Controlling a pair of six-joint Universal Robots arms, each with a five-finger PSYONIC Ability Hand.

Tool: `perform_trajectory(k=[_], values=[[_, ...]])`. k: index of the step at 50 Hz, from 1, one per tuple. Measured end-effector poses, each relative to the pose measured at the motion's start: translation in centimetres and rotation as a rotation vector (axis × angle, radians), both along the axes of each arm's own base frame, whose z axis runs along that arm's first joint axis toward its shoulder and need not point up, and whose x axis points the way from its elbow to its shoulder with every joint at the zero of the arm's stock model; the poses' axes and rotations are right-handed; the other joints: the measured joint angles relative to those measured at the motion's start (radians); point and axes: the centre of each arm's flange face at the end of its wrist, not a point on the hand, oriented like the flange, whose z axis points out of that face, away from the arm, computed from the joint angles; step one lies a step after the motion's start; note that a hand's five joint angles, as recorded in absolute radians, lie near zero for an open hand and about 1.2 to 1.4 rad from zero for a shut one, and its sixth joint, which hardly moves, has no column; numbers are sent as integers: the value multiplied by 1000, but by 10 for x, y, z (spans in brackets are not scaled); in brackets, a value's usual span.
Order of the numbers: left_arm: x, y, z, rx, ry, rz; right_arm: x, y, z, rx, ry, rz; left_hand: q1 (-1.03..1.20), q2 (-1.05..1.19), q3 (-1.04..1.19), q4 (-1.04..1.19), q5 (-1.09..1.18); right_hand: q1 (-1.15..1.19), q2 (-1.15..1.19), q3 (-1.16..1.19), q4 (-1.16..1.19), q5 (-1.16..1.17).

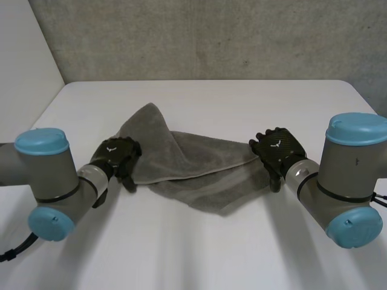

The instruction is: Fold the towel.

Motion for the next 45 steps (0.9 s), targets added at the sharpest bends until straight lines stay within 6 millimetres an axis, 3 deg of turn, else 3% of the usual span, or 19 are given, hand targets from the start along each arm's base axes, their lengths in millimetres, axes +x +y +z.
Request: perform_trajectory(k=[6, 18, 24, 30, 36, 41, 45], values=[[-3, -9, -4, -15, -1, 16, 0, 1, -2, 2, 1, 1, 30, 25, 31, 18, 20, 0, 0, 0, 0, 0], [-5, -14, -6, -19, 2, 11, 0, -1, -4, 5, 4, -3, 504, 506, 518, 516, 480, 0, 0, 0, 0, 0], [-4, -15, -1, -32, 3, 25, -1, -5, -4, -6, 0, -16, 585, 579, 593, 593, 556, 0, 0, 0, 0, 0], [-2, -14, 13, -61, 9, 44, -10, -29, -2, -37, -24, -65, 624, 614, 627, 629, 590, 0, 0, 0, 0, 0], [3, -12, 30, -91, 23, 59, -23, -60, 0, -36, -52, -123, 886, 881, 896, 899, 857, 7, 2, 3, 4, 7], [12, -12, 46, -120, 35, 82, -33, -87, -1, 26, -129, -159, 994, 1044, 1060, 1075, 987, 95, 73, 94, 91, 123], [21, -15, 57, -145, 47, 108, -42, -104, -6, 108, -220, -195, 994, 1059, 1072, 1092, 1001, 133, 111, 142, 139, 170]])
